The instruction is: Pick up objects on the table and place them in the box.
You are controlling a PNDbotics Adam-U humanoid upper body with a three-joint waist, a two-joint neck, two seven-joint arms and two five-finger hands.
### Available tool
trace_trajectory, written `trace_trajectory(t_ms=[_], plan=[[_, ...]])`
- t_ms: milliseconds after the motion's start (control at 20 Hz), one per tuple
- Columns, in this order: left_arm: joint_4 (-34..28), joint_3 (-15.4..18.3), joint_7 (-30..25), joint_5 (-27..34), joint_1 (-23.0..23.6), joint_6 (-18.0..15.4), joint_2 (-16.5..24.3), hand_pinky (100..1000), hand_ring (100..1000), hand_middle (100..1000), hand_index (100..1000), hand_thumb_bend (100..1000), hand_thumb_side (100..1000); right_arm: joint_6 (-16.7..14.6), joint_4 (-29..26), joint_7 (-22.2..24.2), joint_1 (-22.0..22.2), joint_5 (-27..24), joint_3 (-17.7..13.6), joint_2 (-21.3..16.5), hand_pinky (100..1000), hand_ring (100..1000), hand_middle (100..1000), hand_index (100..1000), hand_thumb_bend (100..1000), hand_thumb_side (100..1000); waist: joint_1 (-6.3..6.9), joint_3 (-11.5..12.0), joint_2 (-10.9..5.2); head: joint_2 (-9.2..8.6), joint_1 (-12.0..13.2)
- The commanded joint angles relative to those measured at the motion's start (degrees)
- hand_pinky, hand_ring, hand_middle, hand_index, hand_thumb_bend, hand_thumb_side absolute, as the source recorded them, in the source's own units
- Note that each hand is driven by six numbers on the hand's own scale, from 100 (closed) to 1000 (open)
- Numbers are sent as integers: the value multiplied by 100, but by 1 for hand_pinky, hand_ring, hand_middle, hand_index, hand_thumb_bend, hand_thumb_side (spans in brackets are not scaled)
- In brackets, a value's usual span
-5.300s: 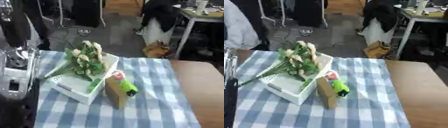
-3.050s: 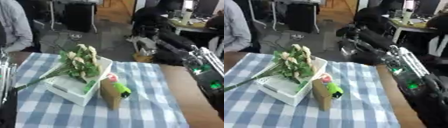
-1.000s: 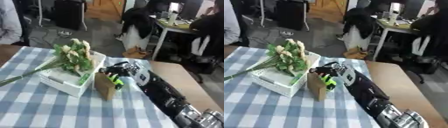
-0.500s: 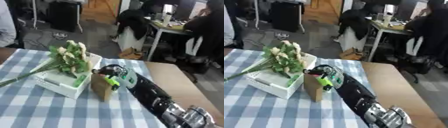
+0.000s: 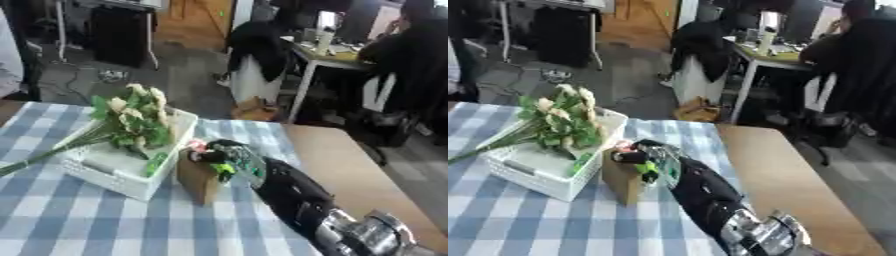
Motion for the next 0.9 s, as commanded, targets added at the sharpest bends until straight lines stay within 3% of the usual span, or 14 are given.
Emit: trace_trajectory(t_ms=[50,450,500,700,900], plan=[[-74,-1,-15,24,-112,10,-15,691,842,808,884,100,860,-49,47,17,-90,119,-63,-50,961,1000,1000,1000,413,942,-33,-17,-92,37,-33],[-74,-4,-11,77,-89,-41,-115,691,841,806,882,100,859,57,91,-66,-63,183,-138,-3,959,1000,1000,1000,398,959,-49,133,-136,38,-27],[-74,-4,-12,85,-87,-46,-129,691,841,806,881,100,859,71,103,-96,-62,198,-157,-2,956,1000,1000,1000,366,995,-49,151,-142,38,-24],[-74,2,-13,93,-79,-57,-172,691,841,806,881,100,859,125,117,-223,-162,165,-255,-81,946,1000,1000,1000,375,973,-55,210,-177,38,-18],[-74,-6,-40,91,-15,-21,-166,691,841,805,880,100,859,197,126,-233,-260,6,-328,-111,944,1000,1000,1000,373,976,-89,241,-260,38,-169]])
